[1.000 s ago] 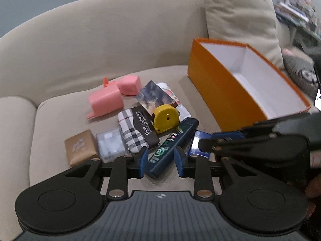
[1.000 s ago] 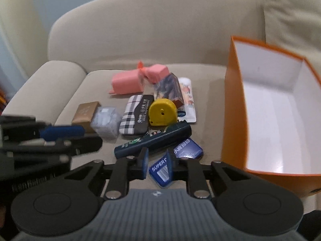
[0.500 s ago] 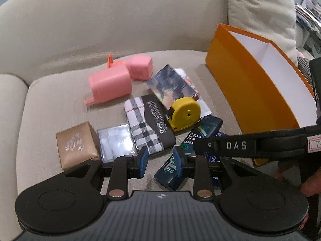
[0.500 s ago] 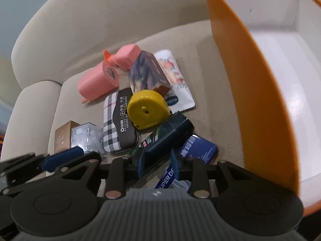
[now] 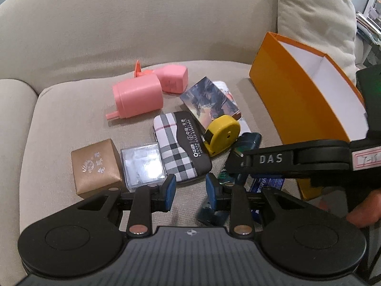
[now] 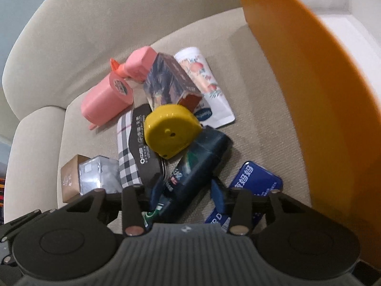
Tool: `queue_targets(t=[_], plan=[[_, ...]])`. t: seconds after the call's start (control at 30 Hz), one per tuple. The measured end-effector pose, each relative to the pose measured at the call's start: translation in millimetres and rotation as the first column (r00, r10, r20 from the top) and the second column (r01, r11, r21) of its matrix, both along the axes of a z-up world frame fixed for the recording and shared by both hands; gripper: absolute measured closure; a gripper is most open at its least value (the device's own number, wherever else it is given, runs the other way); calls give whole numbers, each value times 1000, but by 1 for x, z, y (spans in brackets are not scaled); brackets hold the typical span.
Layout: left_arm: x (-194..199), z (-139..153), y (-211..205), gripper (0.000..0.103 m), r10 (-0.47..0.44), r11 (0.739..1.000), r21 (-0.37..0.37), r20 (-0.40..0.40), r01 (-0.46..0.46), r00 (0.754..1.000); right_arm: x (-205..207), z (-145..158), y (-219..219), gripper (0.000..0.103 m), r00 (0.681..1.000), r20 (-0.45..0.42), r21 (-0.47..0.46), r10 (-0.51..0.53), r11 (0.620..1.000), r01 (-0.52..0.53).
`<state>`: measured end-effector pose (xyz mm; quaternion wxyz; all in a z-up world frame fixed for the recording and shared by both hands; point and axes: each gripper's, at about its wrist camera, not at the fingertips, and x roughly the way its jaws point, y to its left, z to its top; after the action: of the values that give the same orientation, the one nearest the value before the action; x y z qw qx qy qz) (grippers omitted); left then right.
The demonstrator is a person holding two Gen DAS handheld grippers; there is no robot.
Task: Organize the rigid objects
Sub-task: 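Reach down and grasp the dark green CLEAR bottle with the right gripper, then lift the green bottle toward the orange box while the left gripper grasps the white tube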
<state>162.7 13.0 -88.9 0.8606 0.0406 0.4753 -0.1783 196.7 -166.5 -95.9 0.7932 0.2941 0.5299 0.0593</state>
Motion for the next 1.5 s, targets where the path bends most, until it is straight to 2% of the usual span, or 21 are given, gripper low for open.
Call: queue_targets(t=[0.23, 0.3, 0.43, 0.5, 0.63, 0.8, 0.93, 1.23, 1.37, 1.5], plan=[[-11, 14, -6, 69, 1, 1000, -6, 25, -1, 1000, -5, 10, -9, 77, 999, 30, -62, -15, 998, 17], [-15, 16, -8, 69, -1, 1000, -6, 28, 2, 1000, -3, 11, -6, 78, 999, 37, -100, 3, 995, 0], [-17, 16, -9, 69, 1, 1000, -5, 27, -1, 1000, 0, 5, -4, 74, 1000, 23, -102, -12, 995, 15], [-18, 16, -10, 69, 4, 1000, -4, 27, -4, 1000, 5, -2, -1, 65, 1000, 0, -107, -4, 994, 4], [-20, 18, -11, 69, -2, 1000, -4, 33, 2, 999, 8, -12, 0, 65, 999, -21, -70, -29, 997, 27], [-21, 30, -16, 69, -16, 1000, 13, 62, 15, 998, -4, 8, -1, 67, 1000, 27, -100, -10, 995, 13], [-18, 45, -22, 69, -26, 1000, -5, 78, 26, 997, -15, 41, -10, 68, 991, 135, -131, 12, 991, 5], [13, 76, -66, 69, -118, 992, -26, 104, 121, 988, -14, 119, -92, 68, 944, 327, -70, -38, 996, 64], [43, 72, -88, 69, -145, 987, -55, 67, 148, 987, -6, 138, -147, 68, 938, 342, -51, -55, 996, 77], [82, 48, -109, 69, -150, 987, -56, 1, 149, 989, 10, 128, -187, 68, 954, 297, -89, -43, 993, 73]])
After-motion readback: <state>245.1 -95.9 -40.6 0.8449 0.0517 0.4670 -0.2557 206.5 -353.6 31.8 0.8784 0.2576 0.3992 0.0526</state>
